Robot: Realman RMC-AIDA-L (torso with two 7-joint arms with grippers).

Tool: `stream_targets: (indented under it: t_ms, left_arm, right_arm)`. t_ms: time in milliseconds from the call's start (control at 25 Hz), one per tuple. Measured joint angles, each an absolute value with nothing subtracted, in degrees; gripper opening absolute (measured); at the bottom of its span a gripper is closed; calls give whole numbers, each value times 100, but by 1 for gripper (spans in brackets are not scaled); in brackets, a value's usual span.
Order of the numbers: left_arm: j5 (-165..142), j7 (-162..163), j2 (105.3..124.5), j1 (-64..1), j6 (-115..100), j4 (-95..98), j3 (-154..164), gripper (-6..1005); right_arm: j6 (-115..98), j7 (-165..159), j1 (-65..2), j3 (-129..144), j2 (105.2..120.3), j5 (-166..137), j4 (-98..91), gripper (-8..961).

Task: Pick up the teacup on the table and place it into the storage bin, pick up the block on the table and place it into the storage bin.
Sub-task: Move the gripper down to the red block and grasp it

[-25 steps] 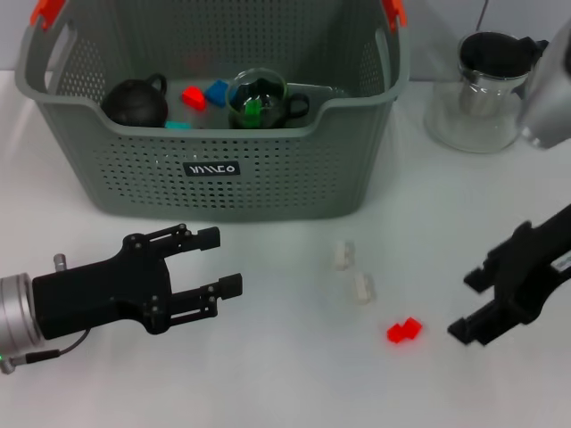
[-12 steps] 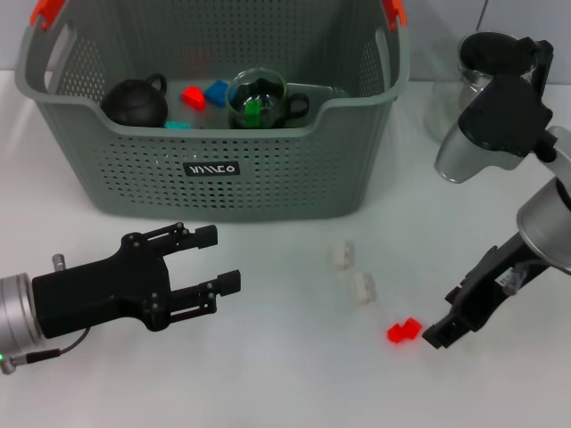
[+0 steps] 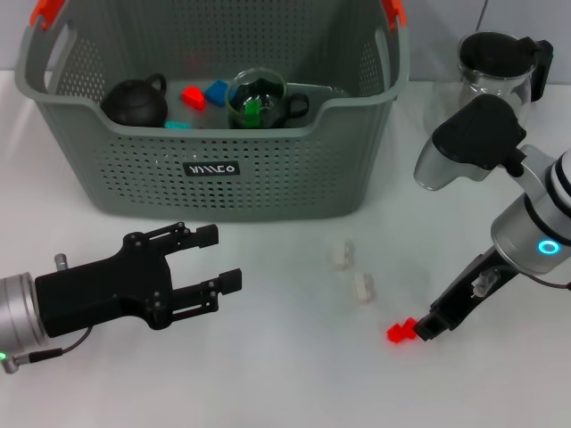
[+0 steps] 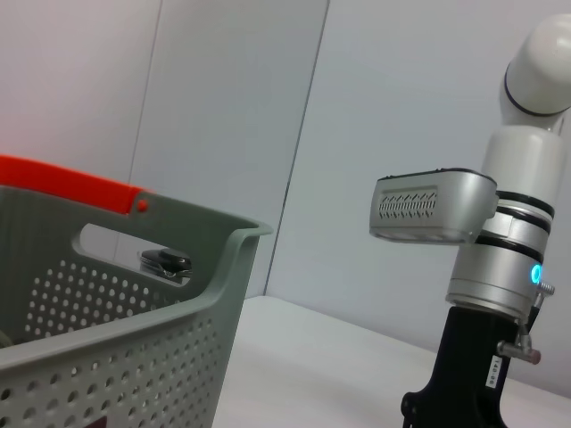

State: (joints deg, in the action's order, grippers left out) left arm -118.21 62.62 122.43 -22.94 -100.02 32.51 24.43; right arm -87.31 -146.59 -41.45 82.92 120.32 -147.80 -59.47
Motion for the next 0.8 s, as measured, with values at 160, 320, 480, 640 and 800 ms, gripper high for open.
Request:
stream_targets:
  t_ms: [160, 320, 480, 640, 800]
  left_arm:
    - [-11821, 6262, 12245, -2292, -9999, 3252, 2443, 724]
    - [-11821, 6262, 12254, -2286, -9961, 3251, 2443, 724]
    - [-11821, 6265, 12254, -2285, -9910, 3246, 2443, 724]
    - [-11821, 6266, 12252, -2281, -9901, 3243, 2443, 724]
    - [-11821, 6267, 12252, -2272, -9900, 3243, 2443, 724]
  right_arm:
    - [-8582, -14733, -4154, 8329, 12040, -14798, -5894, 467]
    - [-8533, -14782, -4158, 8424, 12041, -14801, -5887, 467]
    - [-8466, -14796, -4206, 8520, 12048, -14779, -5783, 466]
    - [-8399, -14797, -4315, 8546, 12051, -14766, -5596, 466]
    - [-8378, -14799, -4375, 8600, 12063, -14762, -5564, 465]
